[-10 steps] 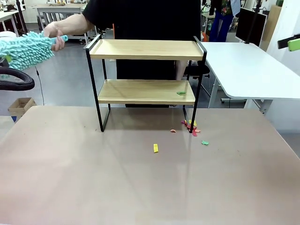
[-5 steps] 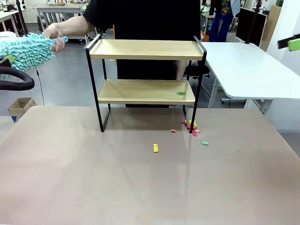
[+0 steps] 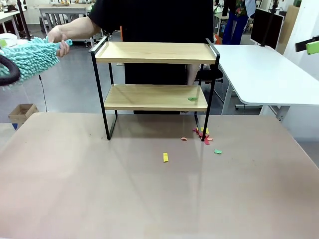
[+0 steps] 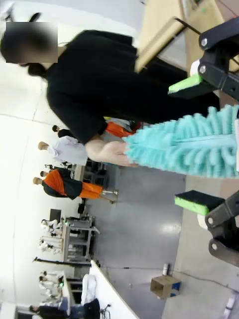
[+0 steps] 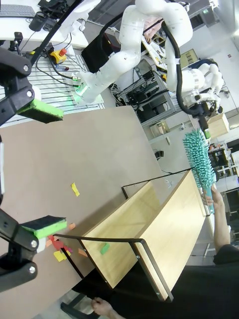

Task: Clean the shelf.
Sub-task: Hand the Duster back to the human.

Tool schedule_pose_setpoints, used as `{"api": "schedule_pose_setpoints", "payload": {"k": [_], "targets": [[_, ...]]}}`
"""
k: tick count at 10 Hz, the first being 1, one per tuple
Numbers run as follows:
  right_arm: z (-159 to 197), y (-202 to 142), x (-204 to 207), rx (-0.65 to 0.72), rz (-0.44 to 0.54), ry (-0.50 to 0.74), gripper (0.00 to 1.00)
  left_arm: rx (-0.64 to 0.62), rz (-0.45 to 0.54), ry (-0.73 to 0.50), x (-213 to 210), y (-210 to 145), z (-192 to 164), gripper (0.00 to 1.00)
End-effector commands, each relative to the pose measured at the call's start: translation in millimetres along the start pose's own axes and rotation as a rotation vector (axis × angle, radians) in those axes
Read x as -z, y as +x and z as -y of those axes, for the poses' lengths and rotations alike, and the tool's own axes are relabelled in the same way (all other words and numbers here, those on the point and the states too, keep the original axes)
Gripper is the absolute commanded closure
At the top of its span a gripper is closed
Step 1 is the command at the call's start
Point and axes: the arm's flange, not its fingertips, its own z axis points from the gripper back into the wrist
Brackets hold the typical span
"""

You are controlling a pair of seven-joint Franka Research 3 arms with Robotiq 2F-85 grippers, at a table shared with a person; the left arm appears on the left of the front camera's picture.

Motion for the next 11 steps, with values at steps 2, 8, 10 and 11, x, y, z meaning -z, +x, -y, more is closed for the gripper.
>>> {"api": "schedule_pose_setpoints", "payload": {"k": [2,8,10,11], "targets": [[1,1,1,-0.025,0.018,0.001,0.0,-0.303,0.078,-0.055,-38,80,-38,0.0],[1,1,1,-0.025,0.018,0.001,0.0,-0.445,0.165,0.014,-76,109,-99,0.0],[1,1,1,-0.025,0.018,0.001,0.0,-0.445,0.165,0.014,-76,109,-99,0.0],[1,1,1,-0.025,0.018,0.001,0.0,-0.445,0.165,0.014,-76,109,-99,0.0]]}}
